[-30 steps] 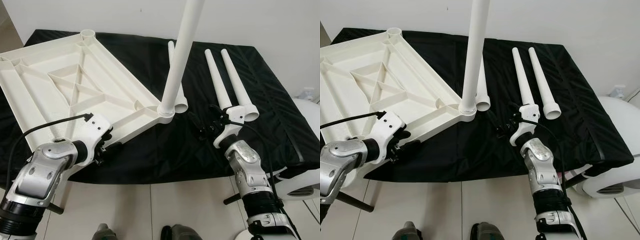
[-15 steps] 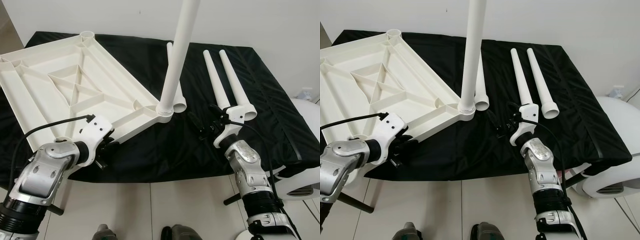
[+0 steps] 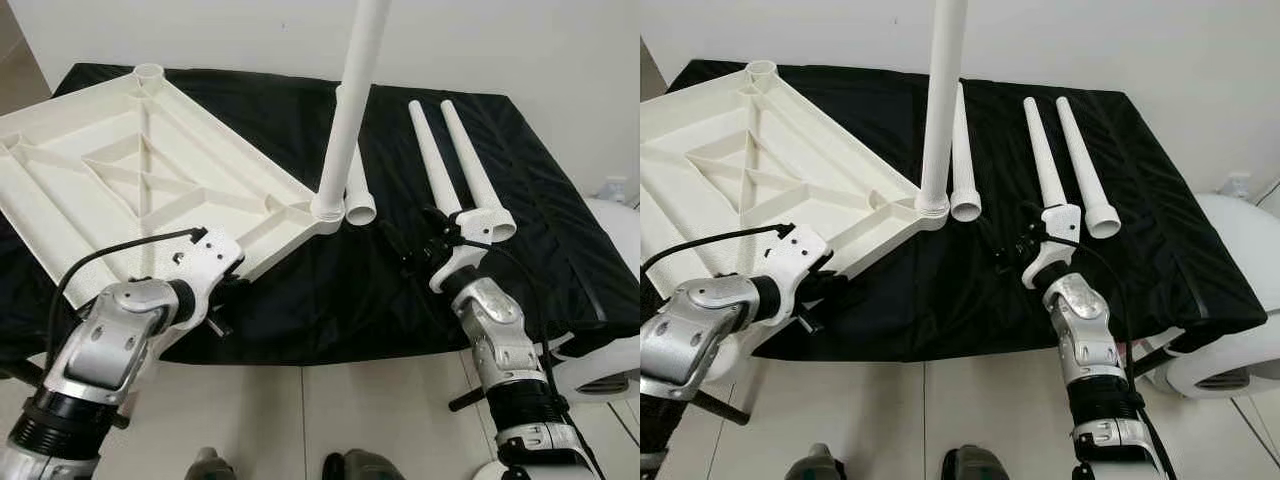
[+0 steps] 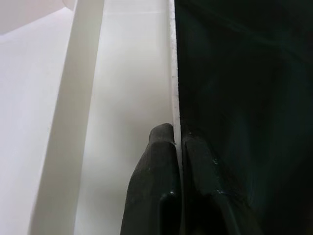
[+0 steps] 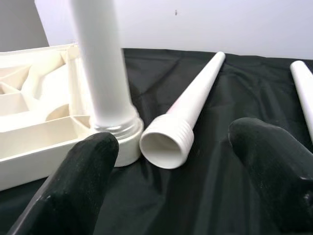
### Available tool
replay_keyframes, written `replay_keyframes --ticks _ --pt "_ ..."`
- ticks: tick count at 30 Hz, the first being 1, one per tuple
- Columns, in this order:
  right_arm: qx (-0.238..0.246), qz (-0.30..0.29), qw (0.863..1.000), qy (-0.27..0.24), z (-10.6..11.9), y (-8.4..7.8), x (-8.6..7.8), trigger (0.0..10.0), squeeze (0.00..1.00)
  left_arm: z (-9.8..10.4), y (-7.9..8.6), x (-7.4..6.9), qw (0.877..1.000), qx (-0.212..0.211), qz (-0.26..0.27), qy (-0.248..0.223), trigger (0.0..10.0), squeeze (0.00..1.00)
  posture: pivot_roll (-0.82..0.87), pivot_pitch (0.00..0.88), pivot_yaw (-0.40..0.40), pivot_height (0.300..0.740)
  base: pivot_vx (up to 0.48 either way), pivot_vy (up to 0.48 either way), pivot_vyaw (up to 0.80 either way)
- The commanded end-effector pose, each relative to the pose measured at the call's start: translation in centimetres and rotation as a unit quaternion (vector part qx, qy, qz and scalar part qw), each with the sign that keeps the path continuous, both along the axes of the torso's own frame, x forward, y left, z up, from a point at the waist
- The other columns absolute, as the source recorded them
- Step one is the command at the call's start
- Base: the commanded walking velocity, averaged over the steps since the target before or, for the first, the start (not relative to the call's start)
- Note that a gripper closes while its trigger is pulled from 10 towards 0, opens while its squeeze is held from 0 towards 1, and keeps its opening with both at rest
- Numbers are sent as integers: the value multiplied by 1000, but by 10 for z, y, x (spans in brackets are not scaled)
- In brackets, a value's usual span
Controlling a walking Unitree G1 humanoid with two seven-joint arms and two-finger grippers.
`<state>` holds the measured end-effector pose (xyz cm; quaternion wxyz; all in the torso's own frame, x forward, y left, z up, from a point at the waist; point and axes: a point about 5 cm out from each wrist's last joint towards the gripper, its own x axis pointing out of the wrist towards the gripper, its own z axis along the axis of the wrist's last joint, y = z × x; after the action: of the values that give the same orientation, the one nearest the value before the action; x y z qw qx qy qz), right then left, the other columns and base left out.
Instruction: Building children table
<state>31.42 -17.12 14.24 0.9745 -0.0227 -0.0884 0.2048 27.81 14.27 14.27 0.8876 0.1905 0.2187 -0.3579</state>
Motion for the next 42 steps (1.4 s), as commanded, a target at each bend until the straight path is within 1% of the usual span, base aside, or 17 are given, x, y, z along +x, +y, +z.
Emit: replay_keyframes --ticks 1,3,6,7,8,10,13,14,16,22,28,29,35,36,37,39,42 --pt "0 -6 1000 3 -2 -2 1 10000 0 -7 -10 1 1000 7 15 1 10000 0 17 63 -74 740 0 0 0" --pt "1 -7 1000 3 -2 -2 1 10000 0 -3 -22 4 1000 -5 13 -7 10000 0 16 62 -72 740 0 0 0" --pt "1 -7 1000 2 -2 -2 1 10000 0 -1 -27 6 1000 -7 13 -12 10000 0 16 63 -72 740 0 0 0" --pt "2 -8 1000 1 -1 -2 1 10000 0 3 -45 11 999 -22 22 -20 10000 0 13 63 -67 740 0 0 0" --pt "2 -8 1000 1 -1 -2 1 10000 0 3 -45 11 999 -22 22 -20 10000 0 13 63 -67 740 0 0 0" --pt "3 -10 1000 0 -1 -1 1 10000 0 6 -59 15 999 -36 33 -23 10000 0 13 63 -66 740 0 0 0" --pt "4 -11 1000 -1 -1 -1 1 10000 0 8 -72 18 997 -49 48 -23 10000 0 14 65 -64 740 0 0 0" --pt "4 -11 1000 -1 -1 -1 1 10000 0 8 -72 18 997 -49 48 -23 10000 0 14 65 -64 740 0 0 0" --pt "5 -12 1000 -1 -1 0 1 10000 0 8 -86 23 995 -64 71 -22 10000 0 12 65 -61 740 0 0 0" --pt "8 -16 1000 -2 -1 1 0 10000 0 7 -106 32 992 -72 103 -23 10000 0 10 67 -60 740 0 0 0" --pt "12 -19 1000 -3 -1 3 0 10000 0 13 -115 41 989 -76 120 -39 10000 0 5 63 -59 740 0 0 0" --pt "14 -20 1000 -3 -1 4 -1 10000 0 15 -115 43 988 -80 125 -46 10000 1000 3 62 -58 740 0 0 0" --pt "26 -28 999 -7 -1 6 -2 10000 0 19 -111 53 987 -60 132 -71 10000 1000 2 55 -57 740 0 0 0" --pt "34 -37 999 -8 0 7 -1 10000 0 26 -111 51 990 -68 92 -81 10000 0 3 53 -58 740 0 0 0" --pt "34 -37 999 -8 0 7 -1 10000 0 26 -111 51 990 -68 92 -81 10000 0 3 53 -58 740 0 0 0" --pt "40 -46 998 -9 1 8 1 10000 0 34 -113 46 992 -83 48 -88 10000 0 9 52 -61 740 0 0 0" --pt "41 -48 998 -9 1 8 1 10000 0 37 -113 44 991 -89 33 -92 10000 0 10 52 -61 740 0 0 0"
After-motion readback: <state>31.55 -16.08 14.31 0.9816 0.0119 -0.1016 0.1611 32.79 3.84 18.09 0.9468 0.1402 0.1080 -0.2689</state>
